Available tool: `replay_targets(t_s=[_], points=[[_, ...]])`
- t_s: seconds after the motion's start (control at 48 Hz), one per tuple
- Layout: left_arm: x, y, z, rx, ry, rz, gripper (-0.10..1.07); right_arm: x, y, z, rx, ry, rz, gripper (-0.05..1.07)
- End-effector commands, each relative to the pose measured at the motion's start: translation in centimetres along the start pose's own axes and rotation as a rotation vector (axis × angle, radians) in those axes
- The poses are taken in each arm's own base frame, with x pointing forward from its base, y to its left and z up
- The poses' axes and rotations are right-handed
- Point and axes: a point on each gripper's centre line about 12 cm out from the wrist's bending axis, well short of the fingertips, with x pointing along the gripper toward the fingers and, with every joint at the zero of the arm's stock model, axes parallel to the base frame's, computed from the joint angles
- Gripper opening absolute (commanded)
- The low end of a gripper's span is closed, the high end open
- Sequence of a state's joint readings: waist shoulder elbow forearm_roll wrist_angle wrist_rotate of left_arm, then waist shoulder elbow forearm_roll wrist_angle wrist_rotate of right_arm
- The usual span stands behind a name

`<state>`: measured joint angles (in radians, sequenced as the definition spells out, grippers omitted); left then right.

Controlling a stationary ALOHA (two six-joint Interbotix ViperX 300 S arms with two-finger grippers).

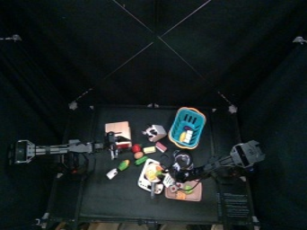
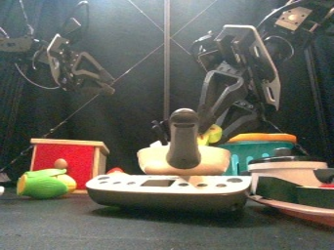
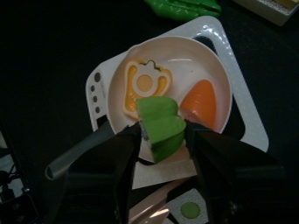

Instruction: Place starfruit bottom in pan

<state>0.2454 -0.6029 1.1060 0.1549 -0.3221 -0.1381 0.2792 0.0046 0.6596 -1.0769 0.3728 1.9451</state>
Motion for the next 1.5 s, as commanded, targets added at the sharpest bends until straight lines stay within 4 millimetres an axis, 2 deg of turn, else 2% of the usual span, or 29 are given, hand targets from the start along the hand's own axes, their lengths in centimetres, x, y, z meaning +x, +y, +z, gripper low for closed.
replay_targets(t_s=[0.0, 0.604, 1.479], points=[[0.1, 0.0, 0.6, 0.003, -0.018, 0.001, 0.82, -0.7, 0.9, 1.2, 0.013, -0.029, 0.03, 0.91], [0.1, 0.0, 0.6, 0.005, -0.018, 0.0, 0.82, -3.1, 1.3, 3.6, 0.037, -0.111, 0.037, 0.93], [0.1, 0.0, 0.6, 0.005, -0.018, 0.0, 0.82, -3.5, 0.8, 3.6, 0.063, -0.111, 0.018, 0.93]])
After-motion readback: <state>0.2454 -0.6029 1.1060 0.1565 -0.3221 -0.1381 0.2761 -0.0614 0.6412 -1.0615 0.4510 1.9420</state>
